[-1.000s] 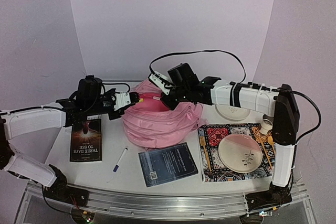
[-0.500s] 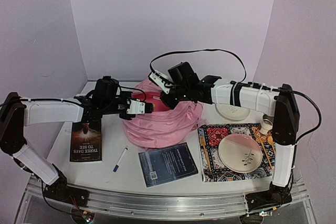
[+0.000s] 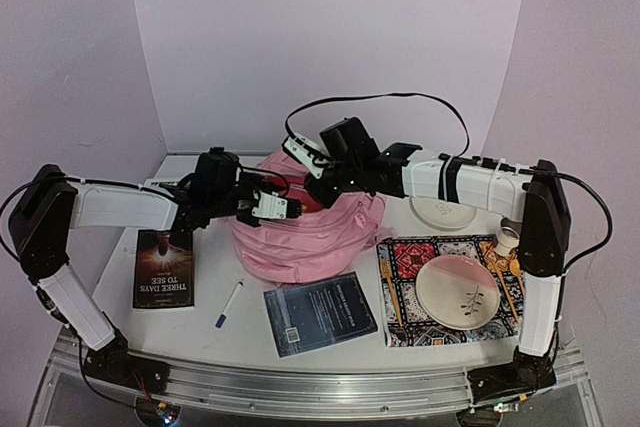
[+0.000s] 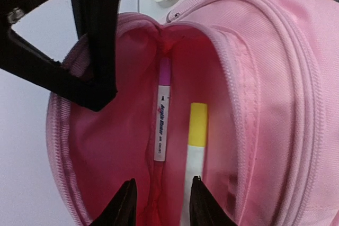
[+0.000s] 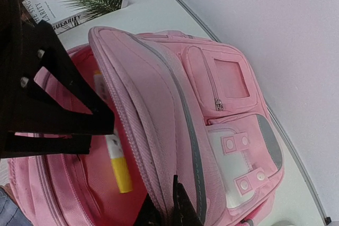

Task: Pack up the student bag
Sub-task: Place the pen in the upper front pocket of the bag, then grab the pen at the center of the board, then place the pen in the upper front pocket of the bag, then put down the upper front pocket of the student bag, then adjust the student bag at the center of the board.

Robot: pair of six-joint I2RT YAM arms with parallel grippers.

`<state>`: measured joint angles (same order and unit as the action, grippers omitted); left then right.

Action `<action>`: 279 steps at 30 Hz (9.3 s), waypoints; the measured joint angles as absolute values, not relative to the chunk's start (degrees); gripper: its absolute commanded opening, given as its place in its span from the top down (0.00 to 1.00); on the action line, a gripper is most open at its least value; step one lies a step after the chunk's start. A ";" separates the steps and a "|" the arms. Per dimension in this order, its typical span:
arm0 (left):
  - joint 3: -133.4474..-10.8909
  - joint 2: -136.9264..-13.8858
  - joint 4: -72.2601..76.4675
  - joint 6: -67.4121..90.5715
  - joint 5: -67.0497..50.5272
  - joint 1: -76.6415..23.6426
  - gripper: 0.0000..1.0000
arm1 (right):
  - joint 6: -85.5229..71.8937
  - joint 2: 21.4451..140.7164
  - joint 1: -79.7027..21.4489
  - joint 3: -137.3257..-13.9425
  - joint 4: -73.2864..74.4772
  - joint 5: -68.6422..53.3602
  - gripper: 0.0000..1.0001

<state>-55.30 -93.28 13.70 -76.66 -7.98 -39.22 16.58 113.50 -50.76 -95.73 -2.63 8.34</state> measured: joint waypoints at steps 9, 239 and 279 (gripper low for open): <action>-56.06 -93.03 15.40 -73.50 -7.27 -39.23 0.49 | 16.58 114.41 -50.78 -96.55 -2.53 8.10 1.00; -92.84 -115.79 -30.69 34.50 -18.51 -16.37 0.41 | 21.04 112.51 -51.27 -85.34 -9.70 1.87 0.37; -95.73 -116.11 -37.10 -27.23 -35.28 -11.92 0.52 | -51.62 117.83 -42.78 -86.23 -5.26 -7.44 0.37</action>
<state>-95.73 -116.11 -37.10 -27.23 -35.28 -11.92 -51.62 117.83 -42.78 -86.23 -5.26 -7.44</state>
